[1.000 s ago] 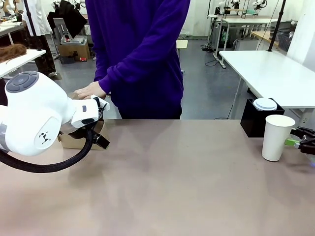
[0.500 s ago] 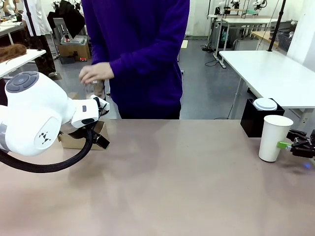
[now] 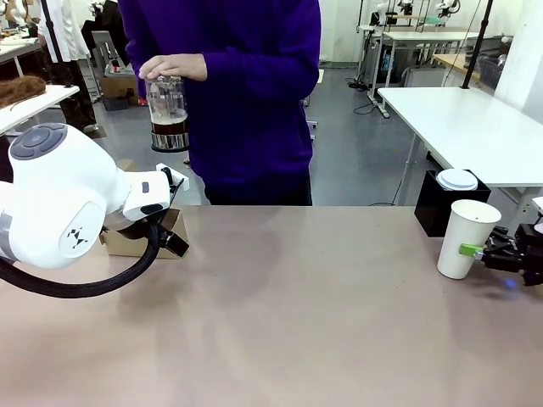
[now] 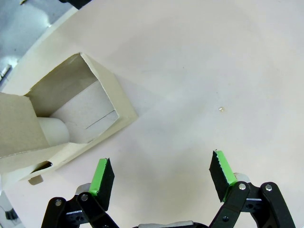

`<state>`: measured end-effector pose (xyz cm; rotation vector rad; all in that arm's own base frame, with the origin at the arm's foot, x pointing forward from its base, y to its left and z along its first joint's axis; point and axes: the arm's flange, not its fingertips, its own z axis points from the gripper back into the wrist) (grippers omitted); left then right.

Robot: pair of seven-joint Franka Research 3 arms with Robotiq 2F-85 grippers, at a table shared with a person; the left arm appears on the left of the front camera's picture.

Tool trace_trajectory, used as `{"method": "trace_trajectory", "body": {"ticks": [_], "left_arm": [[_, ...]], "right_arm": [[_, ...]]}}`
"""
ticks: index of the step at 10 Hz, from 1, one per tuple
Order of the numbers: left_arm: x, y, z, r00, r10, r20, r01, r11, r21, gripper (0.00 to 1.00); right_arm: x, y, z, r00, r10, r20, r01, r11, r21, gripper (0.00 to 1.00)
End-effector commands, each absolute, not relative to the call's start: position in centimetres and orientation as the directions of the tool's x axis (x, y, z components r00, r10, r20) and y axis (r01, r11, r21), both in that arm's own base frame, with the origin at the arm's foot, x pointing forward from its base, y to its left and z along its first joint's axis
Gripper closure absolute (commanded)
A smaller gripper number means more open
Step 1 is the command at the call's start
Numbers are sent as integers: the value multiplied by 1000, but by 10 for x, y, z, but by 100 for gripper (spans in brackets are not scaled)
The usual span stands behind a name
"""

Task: Pour a drink into a cup and package it in a carrier.
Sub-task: Pick up the 600 ml Paper Cup and place it in the middle top area of the table.

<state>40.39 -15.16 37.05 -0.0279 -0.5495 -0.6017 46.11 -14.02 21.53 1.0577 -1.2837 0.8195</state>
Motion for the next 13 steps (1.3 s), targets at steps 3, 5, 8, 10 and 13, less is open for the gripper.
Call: {"method": "trace_trajectory", "body": {"ticks": [3, 5, 8, 10, 13], "left_arm": [[404, -152, 371, 686, -530, 499, 545, 828, 131, 0], [404, -152, 371, 686, -530, 499, 545, 828, 131, 0], [404, -152, 371, 686, -530, 499, 545, 828, 131, 0], [404, -152, 371, 686, -530, 499, 545, 828, 131, 0], [404, -152, 371, 686, -530, 499, 545, 828, 131, 0]], "right_arm": [[465, -119, 215, 87, -74, 993, -932, 347, 107, 0], [467, -115, 213, 92, -62, 994, -935, 338, 108, 0], [468, -121, 215, 122, -79, 989, -940, 312, 140, 20], [468, -121, 215, 122, -79, 989, -940, 312, 140, 20], [460, -106, 233, 98, -97, 990, -928, 350, 126, 20]]}}
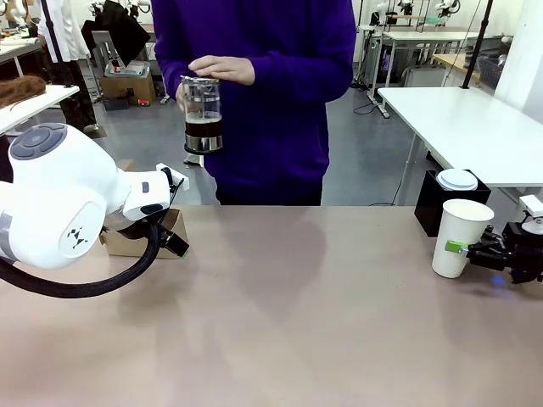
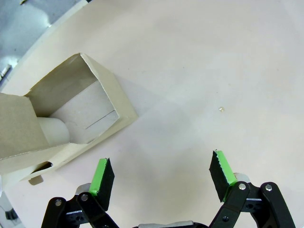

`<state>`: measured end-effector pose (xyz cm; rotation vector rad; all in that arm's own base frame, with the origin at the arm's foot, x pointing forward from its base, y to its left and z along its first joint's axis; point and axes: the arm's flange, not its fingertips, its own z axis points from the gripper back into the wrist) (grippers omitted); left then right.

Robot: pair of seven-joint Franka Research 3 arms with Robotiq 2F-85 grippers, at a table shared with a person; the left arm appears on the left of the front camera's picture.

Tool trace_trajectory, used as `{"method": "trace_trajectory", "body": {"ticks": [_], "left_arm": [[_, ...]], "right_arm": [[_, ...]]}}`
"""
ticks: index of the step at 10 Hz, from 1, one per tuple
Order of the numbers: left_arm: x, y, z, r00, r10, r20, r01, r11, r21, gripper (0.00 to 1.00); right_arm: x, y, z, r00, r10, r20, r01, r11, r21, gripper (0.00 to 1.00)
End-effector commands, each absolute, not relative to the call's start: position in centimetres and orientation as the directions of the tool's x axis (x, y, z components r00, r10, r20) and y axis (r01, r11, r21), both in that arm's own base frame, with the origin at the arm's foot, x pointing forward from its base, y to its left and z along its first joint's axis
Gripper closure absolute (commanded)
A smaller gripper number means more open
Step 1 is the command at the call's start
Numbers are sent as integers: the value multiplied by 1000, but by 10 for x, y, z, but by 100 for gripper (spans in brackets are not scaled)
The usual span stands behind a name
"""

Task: Pour a drink into a cup and package it in a carrier.
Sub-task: Pick up the 600 ml Paper Cup and place it in the middle top area of the table.

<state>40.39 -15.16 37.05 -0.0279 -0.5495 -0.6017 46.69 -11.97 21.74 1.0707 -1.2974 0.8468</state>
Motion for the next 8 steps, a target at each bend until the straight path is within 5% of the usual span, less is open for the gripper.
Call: {"method": "trace_trajectory", "body": {"ticks": [1, 4, 8], "left_arm": [[404, -152, 371, 686, -530, 499, 545, 828, 131, 0], [404, -152, 371, 686, -530, 499, 545, 828, 131, 0], [404, -152, 371, 686, -530, 499, 545, 828, 131, 0]], "right_arm": [[460, -85, 254, 74, -105, 992, -923, 369, 108, 20], [476, -1, 305, 38, -64, 997, -923, 381, 59, 20], [536, 99, 298, 71, -36, 997, -916, 394, 79, 20]]}}
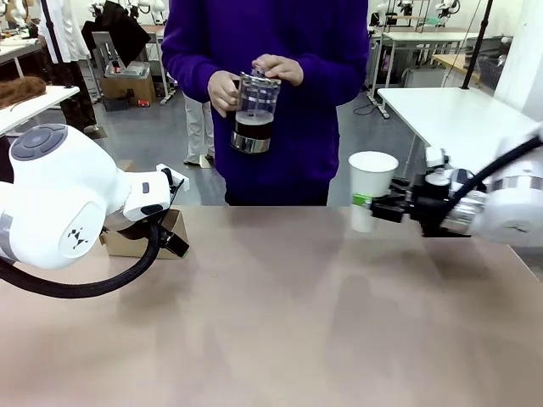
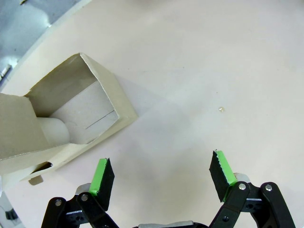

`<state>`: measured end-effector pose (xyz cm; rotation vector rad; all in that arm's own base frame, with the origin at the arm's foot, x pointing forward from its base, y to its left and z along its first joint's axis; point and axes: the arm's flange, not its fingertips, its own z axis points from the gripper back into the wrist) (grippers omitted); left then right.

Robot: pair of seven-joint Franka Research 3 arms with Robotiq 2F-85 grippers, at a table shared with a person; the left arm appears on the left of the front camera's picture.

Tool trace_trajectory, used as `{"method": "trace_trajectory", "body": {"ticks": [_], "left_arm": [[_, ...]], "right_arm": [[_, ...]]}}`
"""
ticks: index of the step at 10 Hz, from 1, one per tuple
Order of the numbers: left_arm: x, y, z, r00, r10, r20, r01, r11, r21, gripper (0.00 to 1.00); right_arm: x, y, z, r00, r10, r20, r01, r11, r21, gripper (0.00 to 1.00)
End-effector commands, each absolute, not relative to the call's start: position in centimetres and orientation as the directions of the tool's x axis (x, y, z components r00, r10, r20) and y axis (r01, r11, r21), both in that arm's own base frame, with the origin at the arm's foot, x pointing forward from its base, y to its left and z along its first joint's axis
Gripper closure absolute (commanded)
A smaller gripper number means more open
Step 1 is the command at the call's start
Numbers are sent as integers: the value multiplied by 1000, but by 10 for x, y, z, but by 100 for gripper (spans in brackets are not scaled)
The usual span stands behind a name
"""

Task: Pour a drink into a cup and package it in a carrier.
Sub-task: Pick up the 600 ml Paper Cup and place it in the middle top area of the table.

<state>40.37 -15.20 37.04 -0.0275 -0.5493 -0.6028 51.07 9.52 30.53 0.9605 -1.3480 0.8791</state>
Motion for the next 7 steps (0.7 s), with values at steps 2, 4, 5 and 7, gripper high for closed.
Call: {"method": "trace_trajectory", "body": {"ticks": [2, 4, 5, 7], "left_arm": [[404, -152, 371, 686, -530, 499, 545, 828, 131, 0], [404, -152, 371, 686, -530, 499, 545, 828, 131, 0], [404, -152, 371, 686, -530, 499, 545, 828, 131, 0], [404, -152, 371, 686, -530, 499, 545, 828, 131, 0]], "right_arm": [[569, 127, 281, 74, -55, 996, -908, 408, 90, 20], [591, 136, 260, 83, -74, 994, -900, 423, 106, 20], [596, 138, 253, 99, -79, 992, -900, 417, 123, 20], [607, 121, 254, 157, -51, 986, -911, 379, 164, 20]]}}
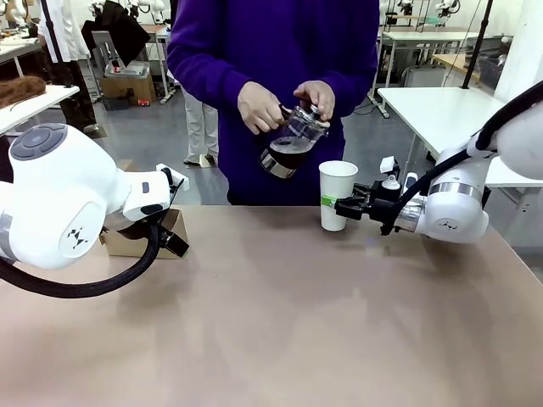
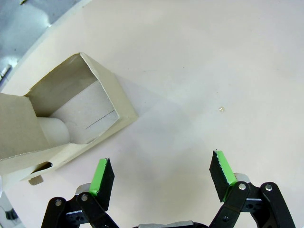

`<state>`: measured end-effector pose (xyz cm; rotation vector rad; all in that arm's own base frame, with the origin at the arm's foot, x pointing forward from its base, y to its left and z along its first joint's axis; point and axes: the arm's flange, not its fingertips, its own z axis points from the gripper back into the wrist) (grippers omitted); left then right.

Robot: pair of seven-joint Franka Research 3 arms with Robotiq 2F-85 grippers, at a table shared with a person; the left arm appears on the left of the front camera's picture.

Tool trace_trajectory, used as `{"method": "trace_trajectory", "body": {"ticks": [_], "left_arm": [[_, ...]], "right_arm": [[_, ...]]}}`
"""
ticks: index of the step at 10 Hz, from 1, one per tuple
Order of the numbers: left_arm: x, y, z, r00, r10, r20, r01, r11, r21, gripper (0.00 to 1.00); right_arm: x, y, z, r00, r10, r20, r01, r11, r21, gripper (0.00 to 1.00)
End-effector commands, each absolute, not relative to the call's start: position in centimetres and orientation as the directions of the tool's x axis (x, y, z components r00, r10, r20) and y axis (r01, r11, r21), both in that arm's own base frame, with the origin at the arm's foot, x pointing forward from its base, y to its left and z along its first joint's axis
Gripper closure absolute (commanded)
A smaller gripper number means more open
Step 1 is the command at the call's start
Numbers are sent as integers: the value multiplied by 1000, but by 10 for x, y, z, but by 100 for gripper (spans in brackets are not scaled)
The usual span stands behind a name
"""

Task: Pour a drink into a cup and package it in a carrier.
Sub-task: Pick up the 600 ml Paper Cup and place it in the middle top area of the table, then when a person places the Paper Cup Lid on the 600 ml Paper Cup , lift the 600 ml Paper Cup.

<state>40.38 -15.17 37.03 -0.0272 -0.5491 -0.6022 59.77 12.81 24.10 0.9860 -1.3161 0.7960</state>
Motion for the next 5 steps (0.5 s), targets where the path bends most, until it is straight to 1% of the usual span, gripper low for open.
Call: {"method": "trace_trajectory", "body": {"ticks": [1, 5], "left_arm": [[404, -152, 371, 686, -530, 499, 545, 828, 131, 0], [404, -152, 371, 686, -530, 499, 545, 828, 131, 0]], "right_arm": [[593, 133, 243, 90, -66, 994, -910, 400, 109, 20], [593, 133, 243, 90, -66, 994, -910, 400, 109, 20]]}}
